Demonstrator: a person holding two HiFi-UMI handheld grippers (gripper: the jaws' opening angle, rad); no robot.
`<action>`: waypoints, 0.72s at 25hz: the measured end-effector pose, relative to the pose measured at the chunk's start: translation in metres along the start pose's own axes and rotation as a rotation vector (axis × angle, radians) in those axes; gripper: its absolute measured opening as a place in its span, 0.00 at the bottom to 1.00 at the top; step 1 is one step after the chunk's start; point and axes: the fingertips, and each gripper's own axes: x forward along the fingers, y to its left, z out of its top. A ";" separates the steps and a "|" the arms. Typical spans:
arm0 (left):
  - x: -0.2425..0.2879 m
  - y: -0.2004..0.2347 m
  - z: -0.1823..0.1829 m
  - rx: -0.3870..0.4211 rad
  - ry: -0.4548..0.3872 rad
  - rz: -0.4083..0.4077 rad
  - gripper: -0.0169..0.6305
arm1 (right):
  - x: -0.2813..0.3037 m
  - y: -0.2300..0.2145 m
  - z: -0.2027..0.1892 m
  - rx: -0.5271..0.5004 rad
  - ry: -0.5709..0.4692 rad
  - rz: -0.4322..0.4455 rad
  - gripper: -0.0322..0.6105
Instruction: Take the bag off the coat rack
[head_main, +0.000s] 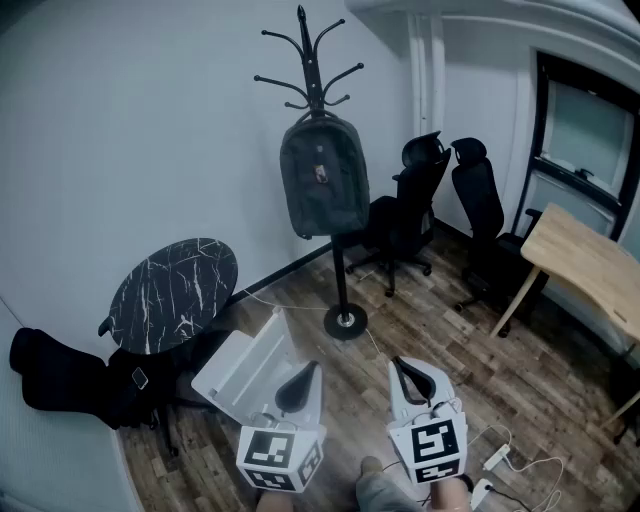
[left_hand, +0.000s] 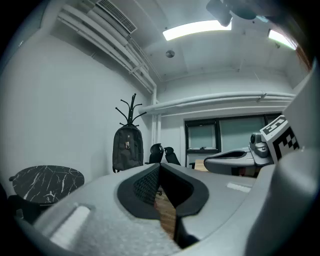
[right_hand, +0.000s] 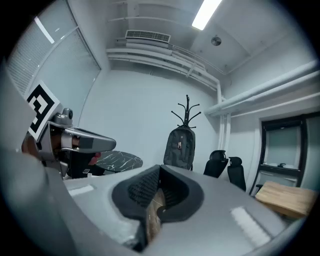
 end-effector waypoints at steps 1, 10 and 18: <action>0.005 0.001 0.001 -0.001 0.000 -0.002 0.04 | 0.005 -0.003 0.000 0.000 -0.001 0.002 0.05; 0.057 0.010 0.012 -0.004 -0.012 -0.012 0.04 | 0.043 -0.030 0.010 0.000 -0.050 0.023 0.05; 0.105 0.008 0.022 -0.003 -0.020 -0.021 0.04 | 0.071 -0.060 0.011 0.045 -0.068 0.065 0.05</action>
